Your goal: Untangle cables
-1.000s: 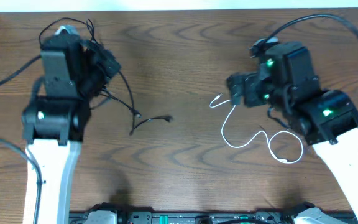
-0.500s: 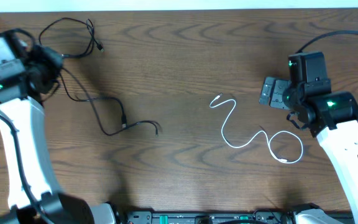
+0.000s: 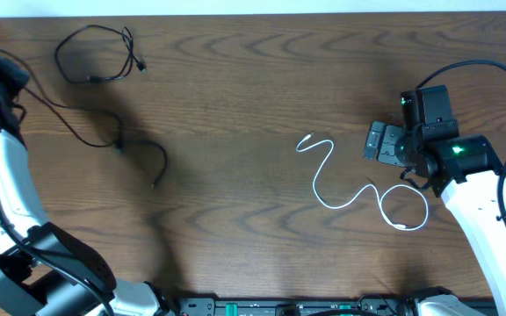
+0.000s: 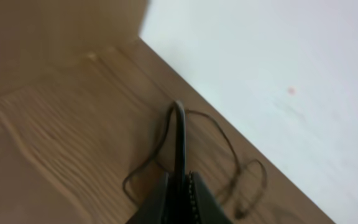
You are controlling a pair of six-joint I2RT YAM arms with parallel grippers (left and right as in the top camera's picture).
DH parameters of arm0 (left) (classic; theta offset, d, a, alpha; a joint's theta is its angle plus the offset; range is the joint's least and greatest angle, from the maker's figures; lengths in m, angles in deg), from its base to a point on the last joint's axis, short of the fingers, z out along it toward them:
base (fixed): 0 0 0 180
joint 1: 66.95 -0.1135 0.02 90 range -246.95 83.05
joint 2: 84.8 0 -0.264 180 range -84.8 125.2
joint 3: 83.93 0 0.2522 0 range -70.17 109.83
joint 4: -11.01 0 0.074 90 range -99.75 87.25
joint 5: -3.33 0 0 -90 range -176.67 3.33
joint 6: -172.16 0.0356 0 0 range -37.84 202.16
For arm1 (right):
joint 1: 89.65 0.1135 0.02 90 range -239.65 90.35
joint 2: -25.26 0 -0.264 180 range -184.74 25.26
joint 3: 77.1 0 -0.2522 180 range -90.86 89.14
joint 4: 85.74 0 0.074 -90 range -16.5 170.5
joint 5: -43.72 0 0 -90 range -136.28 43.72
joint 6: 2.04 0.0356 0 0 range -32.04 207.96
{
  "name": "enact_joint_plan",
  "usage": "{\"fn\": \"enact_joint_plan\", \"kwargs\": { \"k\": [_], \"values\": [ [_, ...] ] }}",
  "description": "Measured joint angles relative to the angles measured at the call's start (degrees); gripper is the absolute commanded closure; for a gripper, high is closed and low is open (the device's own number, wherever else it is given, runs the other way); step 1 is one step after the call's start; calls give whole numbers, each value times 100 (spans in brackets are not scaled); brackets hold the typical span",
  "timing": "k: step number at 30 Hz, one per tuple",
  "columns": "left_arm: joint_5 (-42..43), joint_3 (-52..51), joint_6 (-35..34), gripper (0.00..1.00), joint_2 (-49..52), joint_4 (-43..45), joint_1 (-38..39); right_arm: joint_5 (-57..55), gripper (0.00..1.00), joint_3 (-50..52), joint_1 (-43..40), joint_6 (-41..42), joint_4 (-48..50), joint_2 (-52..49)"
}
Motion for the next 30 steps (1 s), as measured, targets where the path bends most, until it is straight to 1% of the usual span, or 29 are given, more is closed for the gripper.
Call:
{"fn": "enact_joint_plan", "kwargs": {
  "k": [4,7,11,14,16,17,18,19,20,27,30],
  "values": [
    [-391,0,52,93,173,92,-269,26,1,11,-2,0,33,0],
    [-496,0,92,93,417,264,-343,28,1,13,-2,2,39,0],
    [-586,-2,162,92,809,791,-358,28,1,15,-2,0,-63,0],
    [-601,0,201,92,835,1314,-363,33,1,15,0,2,-92,0],
    [-603,0,203,92,833,1443,-385,31,1,15,-2,2,-92,0],
    [-634,0,203,79,833,1447,-407,31,1,15,-2,0,-92,0],
    [-697,0,221,38,833,1432,-435,33,1,15,0,0,-92,0],
    [-807,0,245,12,833,1392,-470,33,1,15,-2,2,-92,0],
    [-929,0,262,7,833,1318,-516,33,1,15,-2,2,-94,0],
    [-1327,4,289,6,984,564,-826,44,1,15,0,2,-74,0],
    [-1368,4,291,6,1104,291,-815,46,1,15,-2,0,-79,0]
  ]
}}
